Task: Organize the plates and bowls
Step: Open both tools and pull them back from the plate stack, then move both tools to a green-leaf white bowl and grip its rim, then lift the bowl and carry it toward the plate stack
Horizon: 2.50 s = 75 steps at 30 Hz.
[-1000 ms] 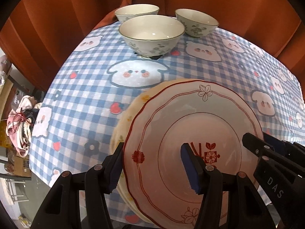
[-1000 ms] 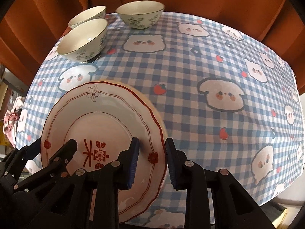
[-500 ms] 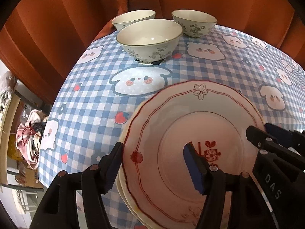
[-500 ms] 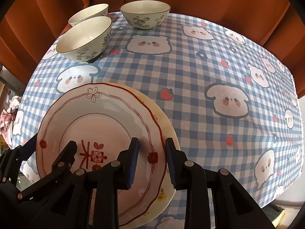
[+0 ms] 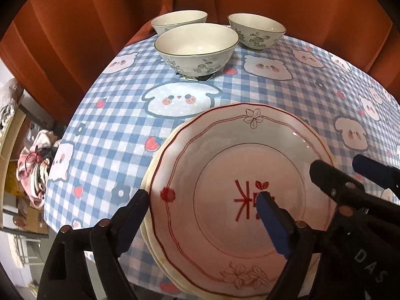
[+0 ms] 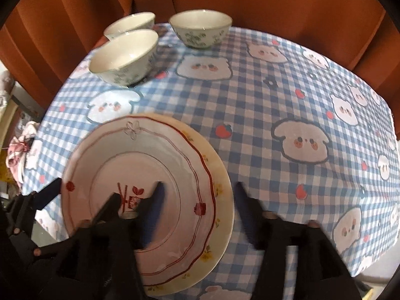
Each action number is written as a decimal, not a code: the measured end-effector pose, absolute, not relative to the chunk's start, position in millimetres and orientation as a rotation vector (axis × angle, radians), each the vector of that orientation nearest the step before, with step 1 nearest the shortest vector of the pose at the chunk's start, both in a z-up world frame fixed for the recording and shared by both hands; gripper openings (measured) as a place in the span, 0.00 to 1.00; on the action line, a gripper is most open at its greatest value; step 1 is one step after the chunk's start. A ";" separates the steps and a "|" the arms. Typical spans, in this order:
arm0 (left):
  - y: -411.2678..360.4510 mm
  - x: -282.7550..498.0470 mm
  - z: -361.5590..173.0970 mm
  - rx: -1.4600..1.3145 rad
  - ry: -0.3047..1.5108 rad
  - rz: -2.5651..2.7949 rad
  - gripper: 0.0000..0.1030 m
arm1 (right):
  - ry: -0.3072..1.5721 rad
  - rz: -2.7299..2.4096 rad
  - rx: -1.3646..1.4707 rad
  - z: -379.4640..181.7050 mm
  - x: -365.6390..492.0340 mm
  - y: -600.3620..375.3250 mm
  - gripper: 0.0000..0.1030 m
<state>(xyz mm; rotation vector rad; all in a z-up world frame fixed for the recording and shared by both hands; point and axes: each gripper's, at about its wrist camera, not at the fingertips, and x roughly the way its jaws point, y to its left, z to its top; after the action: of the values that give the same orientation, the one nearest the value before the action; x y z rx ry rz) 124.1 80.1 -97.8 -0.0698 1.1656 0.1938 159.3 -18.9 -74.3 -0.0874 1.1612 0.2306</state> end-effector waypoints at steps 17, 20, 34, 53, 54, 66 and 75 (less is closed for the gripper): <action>139.3 211.1 -48.0 -0.055 1.005 0.199 0.90 | 1.039 0.234 -0.035 -30.8 227.2 32.3 0.65; 154.3 234.3 -46.1 -0.035 0.982 0.177 0.88 | 1.011 0.200 -0.014 -26.6 248.9 49.0 0.65; 198.2 327.3 -93.8 -0.021 1.029 0.081 0.71 | 1.025 0.033 0.035 -66.6 335.6 98.8 0.65; 193.7 347.8 -117.0 -0.017 1.112 -0.003 0.24 | 1.087 0.007 0.041 -91.0 355.4 99.3 0.22; 192.8 348.7 -115.9 -0.010 1.111 -0.001 0.24 | 1.092 0.007 0.039 -90.3 354.9 99.4 0.22; 164.5 319.7 -79.0 0.015 1.057 0.002 0.24 | 1.053 0.018 0.044 -61.5 332.3 77.2 0.21; 121.2 291.7 -55.7 0.024 1.035 0.023 0.24 | 1.031 0.043 0.054 -42.8 299.5 35.1 0.21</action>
<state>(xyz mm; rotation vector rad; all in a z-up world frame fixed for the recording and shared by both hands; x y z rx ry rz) 291.7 121.2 -55.7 0.0243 1.0349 0.0228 299.5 35.1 -42.8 0.0544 1.0305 0.0426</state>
